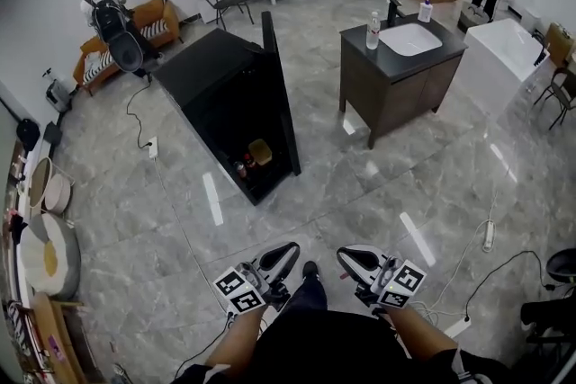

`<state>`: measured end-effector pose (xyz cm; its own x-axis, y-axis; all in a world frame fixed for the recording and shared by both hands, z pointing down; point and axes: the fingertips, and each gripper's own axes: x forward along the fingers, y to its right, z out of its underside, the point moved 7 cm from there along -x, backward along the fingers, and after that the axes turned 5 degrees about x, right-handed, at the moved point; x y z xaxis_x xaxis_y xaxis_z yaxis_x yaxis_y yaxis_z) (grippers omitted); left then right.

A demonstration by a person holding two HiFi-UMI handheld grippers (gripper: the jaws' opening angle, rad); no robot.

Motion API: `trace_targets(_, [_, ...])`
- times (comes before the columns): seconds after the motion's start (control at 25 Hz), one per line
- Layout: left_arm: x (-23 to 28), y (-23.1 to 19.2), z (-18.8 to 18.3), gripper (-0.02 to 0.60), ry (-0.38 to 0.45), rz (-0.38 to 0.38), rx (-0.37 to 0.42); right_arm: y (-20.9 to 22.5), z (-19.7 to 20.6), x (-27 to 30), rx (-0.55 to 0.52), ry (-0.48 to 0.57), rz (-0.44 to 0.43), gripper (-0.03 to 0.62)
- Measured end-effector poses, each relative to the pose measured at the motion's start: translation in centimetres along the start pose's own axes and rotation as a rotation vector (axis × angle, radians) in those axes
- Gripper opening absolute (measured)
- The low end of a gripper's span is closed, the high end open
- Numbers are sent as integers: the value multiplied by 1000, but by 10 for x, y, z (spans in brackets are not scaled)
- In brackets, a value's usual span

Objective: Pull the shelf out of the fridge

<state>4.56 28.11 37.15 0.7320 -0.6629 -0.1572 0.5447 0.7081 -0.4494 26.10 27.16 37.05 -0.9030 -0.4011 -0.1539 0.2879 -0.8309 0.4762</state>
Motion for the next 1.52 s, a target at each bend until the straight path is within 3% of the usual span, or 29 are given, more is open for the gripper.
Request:
trace_targets(0.28, [37,-88,-46,23,35,11,7,52,-52,80,-53,-19,-8,26])
trace_targets(0.56, [47,-161,-57,23,46,-6,-45,91,-73,136,-72,-35,-2,26])
trace_targets(0.92, [92,-193,-60,23,55,21,-60,141,-86,149,-68,-47,21,26])
trace_targets(1.28, [135,-218,-72,23,63,-123,-19,222,-115,164,-9,-36,-93,26])
trace_targets(1.52, [175,-233,-84,23,78,-234,26,276,-151,187,2,-48,-223,26])
